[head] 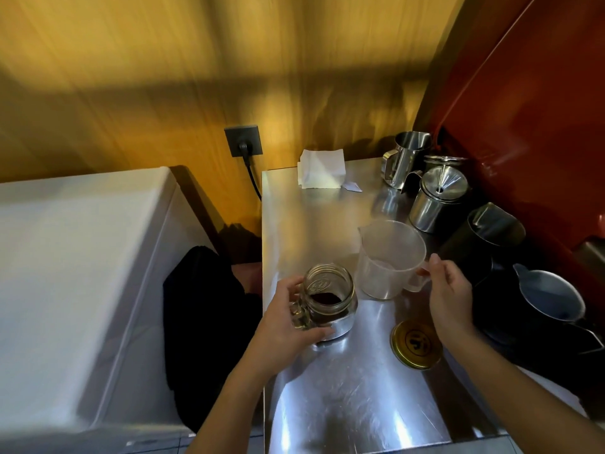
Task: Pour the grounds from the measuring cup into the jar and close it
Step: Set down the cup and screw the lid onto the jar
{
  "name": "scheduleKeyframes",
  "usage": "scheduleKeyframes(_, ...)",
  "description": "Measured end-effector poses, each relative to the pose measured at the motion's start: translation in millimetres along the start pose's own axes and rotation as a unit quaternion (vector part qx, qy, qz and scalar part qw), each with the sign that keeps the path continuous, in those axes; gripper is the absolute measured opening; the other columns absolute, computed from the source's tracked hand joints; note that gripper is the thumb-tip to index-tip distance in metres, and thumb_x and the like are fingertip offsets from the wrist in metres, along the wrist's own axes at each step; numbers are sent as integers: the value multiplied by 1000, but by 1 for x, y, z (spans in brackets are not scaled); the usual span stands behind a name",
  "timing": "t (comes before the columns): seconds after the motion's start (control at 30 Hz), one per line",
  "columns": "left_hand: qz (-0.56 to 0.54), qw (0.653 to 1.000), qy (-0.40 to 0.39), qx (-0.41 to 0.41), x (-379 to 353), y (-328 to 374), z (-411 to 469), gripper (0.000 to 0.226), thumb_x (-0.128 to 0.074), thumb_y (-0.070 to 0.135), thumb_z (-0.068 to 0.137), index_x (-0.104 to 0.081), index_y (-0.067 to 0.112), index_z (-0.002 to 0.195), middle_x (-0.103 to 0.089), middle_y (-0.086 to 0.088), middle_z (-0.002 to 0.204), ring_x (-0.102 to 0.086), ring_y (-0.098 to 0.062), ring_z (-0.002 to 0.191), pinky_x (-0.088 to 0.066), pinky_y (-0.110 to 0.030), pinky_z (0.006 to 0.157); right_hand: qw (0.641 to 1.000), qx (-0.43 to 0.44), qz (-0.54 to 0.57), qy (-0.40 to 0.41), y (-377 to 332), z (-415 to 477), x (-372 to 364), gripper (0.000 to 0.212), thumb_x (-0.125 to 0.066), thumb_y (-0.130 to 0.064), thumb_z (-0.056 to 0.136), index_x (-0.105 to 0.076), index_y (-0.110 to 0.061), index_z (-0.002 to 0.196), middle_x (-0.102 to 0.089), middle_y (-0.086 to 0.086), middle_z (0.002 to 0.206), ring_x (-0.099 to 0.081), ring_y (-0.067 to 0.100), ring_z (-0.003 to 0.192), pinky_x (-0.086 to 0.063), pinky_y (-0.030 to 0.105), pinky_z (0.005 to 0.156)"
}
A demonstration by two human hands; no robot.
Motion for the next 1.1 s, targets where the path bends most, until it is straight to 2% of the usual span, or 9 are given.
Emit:
scheduleKeyframes(0.07,-6,1000,-18,-1,1,2,1,74,-87,6,58,-41,35,108,-57,15,110,-55,15,97,-39,0,75,1000,-7,-11,0,3,-3,1,30,-38,-37,96,-59,-15,96,-60,-12,83,-56,0,77,-39,20,59)
scheduleKeyframes(0.2,-12,1000,-27,-2,0,3,0,72,-86,4,58,-42,33,107,-58,13,109,-55,15,96,-39,-1,75,1000,-12,-12,-13,5,-12,5,27,-39,-40,95,-55,-21,105,-59,-14,90,-54,2,88,-40,19,63)
scheduleKeyframes(0.33,-24,999,-19,-6,-2,2,-1,73,-84,-2,59,-42,32,108,-56,9,110,-55,16,94,-40,-1,73,994,-34,-87,-54,11,-23,12,40,-49,-44,88,-50,-20,120,-56,5,116,-52,19,104,-47,39,85)
scheduleKeyframes(0.47,-23,999,-17,-24,-4,2,-1,74,-84,-4,59,-41,32,106,-53,11,108,-52,21,93,-39,1,73,968,-25,-221,-116,18,-45,19,61,-56,-48,82,-37,-23,135,-43,9,136,-39,26,123,-35,48,101)
scheduleKeyframes(0.6,-26,999,-21,-37,-5,0,0,73,-83,-4,59,-41,31,106,-52,14,108,-52,21,94,-39,1,73,919,22,-341,-196,26,-68,21,81,-59,-57,77,-20,-28,142,-25,-1,150,-23,22,133,-13,46,109)
scheduleKeyframes(0.7,-33,998,-26,-35,-6,-4,1,74,-84,-3,59,-40,33,106,-51,15,110,-52,21,95,-39,0,75,874,48,-424,-232,32,-79,22,81,-53,-61,80,-8,-35,142,-9,-6,154,-9,17,135,-3,43,110)
scheduleKeyframes(0.8,-30,999,-29,-35,-6,-7,2,75,-85,1,59,-39,37,107,-50,18,113,-51,21,98,-38,0,78,865,71,-447,-216,32,-86,23,73,-50,-57,83,-13,-34,142,-14,-5,152,-8,9,126,-6,34,104)
scheduleKeyframes(1.0,-16,999,-28,-31,-5,-10,2,81,-86,8,60,-35,39,115,-49,20,115,-50,19,101,-40,-2,82,854,81,-461,-228,25,-81,22,71,-57,-59,78,-30,-30,136,-35,0,140,-29,22,123,-21,31,98)
scheduleKeyframes(1.1,-3,999,-30,-25,-4,-10,2,80,-87,16,60,-36,37,119,-52,17,116,-51,11,107,-42,-15,92,870,94,-427,-227,3,-74,22,68,-63,-61,71,-42,-29,128,-47,1,129,-40,21,114,-29,31,91)
Point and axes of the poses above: each hand's wrist, its own z-axis towards the middle knuckle, its own x-axis out of the back of the hand, y = z × x, the point moved 3 cm from there along z, towards the middle knuckle
